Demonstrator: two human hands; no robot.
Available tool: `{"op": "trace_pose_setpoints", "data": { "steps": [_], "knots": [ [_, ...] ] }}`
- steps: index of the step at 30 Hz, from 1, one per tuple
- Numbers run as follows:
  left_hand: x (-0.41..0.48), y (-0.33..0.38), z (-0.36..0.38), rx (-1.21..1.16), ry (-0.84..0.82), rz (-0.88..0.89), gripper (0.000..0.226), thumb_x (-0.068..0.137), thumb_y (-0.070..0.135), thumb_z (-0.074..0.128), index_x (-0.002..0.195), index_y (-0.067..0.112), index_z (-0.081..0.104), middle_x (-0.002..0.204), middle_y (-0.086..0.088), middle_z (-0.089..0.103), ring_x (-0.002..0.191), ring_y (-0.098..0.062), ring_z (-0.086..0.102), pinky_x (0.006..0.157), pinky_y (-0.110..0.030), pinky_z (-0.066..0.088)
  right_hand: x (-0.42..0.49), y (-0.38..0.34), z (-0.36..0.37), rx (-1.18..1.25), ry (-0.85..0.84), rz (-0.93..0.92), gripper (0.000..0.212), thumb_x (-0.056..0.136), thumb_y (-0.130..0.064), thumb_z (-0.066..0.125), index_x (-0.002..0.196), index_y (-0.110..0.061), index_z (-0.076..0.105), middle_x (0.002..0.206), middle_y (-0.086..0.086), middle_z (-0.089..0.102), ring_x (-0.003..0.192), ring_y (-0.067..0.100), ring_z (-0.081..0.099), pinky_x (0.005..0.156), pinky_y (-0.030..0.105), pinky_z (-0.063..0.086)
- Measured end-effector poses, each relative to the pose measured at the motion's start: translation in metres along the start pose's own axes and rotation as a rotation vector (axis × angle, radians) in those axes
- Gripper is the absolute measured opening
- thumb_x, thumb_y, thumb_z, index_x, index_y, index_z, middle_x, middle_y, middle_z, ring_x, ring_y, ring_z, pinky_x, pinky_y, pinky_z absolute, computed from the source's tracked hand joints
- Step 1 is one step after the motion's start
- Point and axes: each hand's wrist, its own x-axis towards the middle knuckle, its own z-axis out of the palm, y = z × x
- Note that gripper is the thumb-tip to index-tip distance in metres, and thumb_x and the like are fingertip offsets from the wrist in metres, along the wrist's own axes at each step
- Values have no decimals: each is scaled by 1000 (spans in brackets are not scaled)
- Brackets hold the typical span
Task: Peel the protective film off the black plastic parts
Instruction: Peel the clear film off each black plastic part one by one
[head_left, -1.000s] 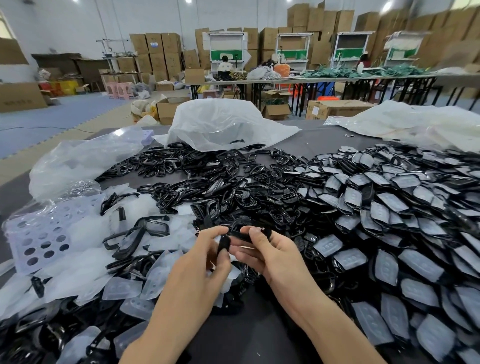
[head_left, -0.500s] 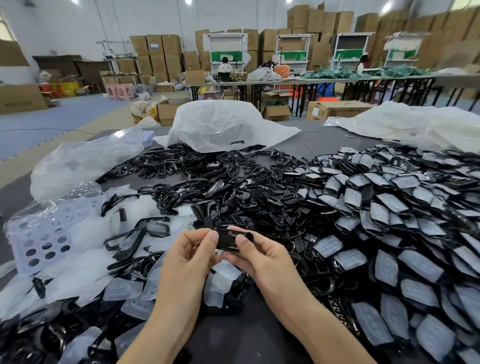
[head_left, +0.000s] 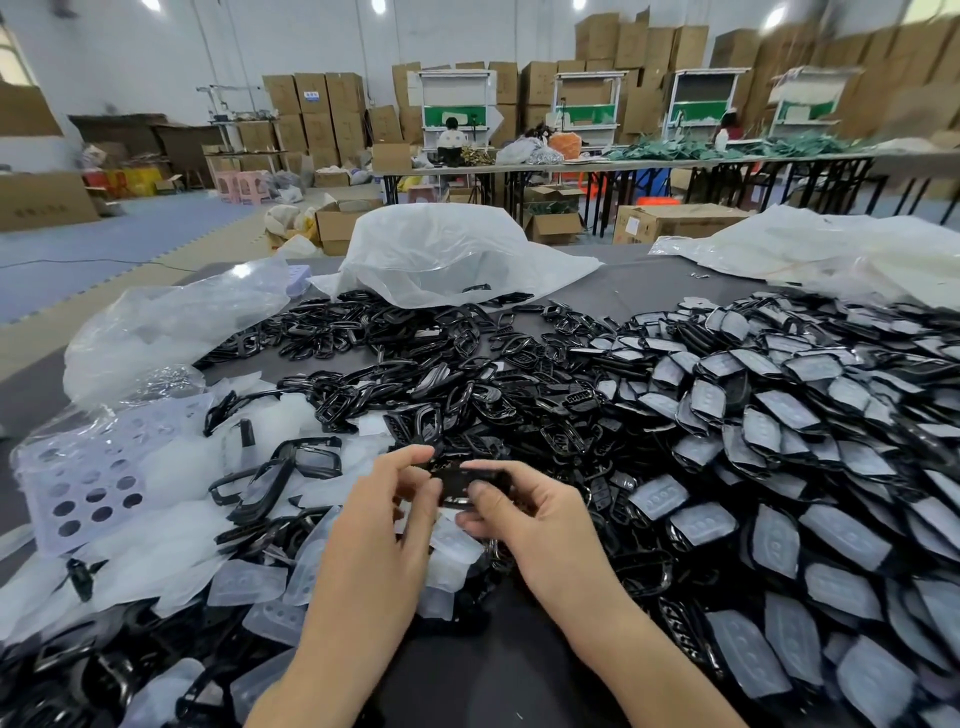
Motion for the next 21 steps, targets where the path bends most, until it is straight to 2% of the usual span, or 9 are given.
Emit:
{"op": "trace_pose_setpoints", "data": {
  "steps": [2, 4, 6, 8, 11, 15, 19, 21],
  "knots": [
    [1, -4, -4, 61, -13, 13, 23, 94, 36, 58, 112, 47, 50, 97, 25, 59, 87, 0, 58, 71, -20, 45, 3, -2, -7, -68, 97, -45, 27, 96, -10, 65, 93, -34, 76, 85, 0, 78, 78, 17, 76, 70, 18, 56],
    [1, -10, -6, 209, -95, 39, 20, 93, 43, 56, 113, 44, 53, 95, 27, 57, 94, 4, 53, 78, -20, 41, 7, -1, -16, -98, 192, -75, 26, 96, -13, 65, 92, -37, 74, 82, -1, 78, 76, 15, 75, 71, 19, 56],
    [-1, -14, -5, 425, -205, 103, 25, 93, 49, 54, 115, 39, 58, 100, 26, 55, 100, 1, 49, 88, -24, 36, 9, 0, -21, -114, 264, -87, 19, 97, -17, 64, 95, -34, 72, 80, -2, 77, 75, 13, 75, 73, 23, 57],
    [-3, -15, -3, 542, -291, 110, 32, 93, 56, 50, 119, 39, 58, 107, 23, 52, 108, -4, 47, 94, -27, 31, 10, 2, -23, -132, 303, -92, 14, 97, -20, 63, 98, -32, 70, 79, -3, 77, 74, 12, 74, 78, 30, 57],
    [-3, -15, -4, 570, -363, 78, 33, 94, 57, 48, 123, 43, 54, 106, 25, 48, 110, -4, 44, 95, -26, 28, 9, 4, -22, -153, 319, -96, 13, 97, -22, 63, 99, -33, 69, 79, -6, 76, 75, 10, 74, 81, 33, 57],
    [-2, -9, -5, 559, -346, 93, 8, 95, 50, 53, 98, 43, 51, 92, 28, 49, 101, -2, 45, 88, -23, 27, 9, 3, -22, -162, 315, -94, 13, 98, -22, 62, 99, -33, 69, 79, -8, 76, 74, 10, 74, 83, 35, 58],
    [-3, -7, -7, 522, -316, 131, 8, 97, 44, 50, 91, 39, 48, 90, 25, 51, 93, -1, 46, 89, -24, 32, 8, 3, -21, -168, 308, -89, 13, 98, -23, 62, 100, -34, 69, 81, -10, 76, 76, 10, 74, 83, 38, 59],
    [-3, -6, -9, 466, -324, 110, 13, 96, 50, 43, 92, 40, 51, 91, 28, 53, 95, 2, 46, 91, -24, 31, 9, 2, -22, -172, 306, -87, 14, 98, -23, 62, 101, -34, 69, 82, -11, 76, 77, 10, 74, 83, 38, 60]
  ]
}}
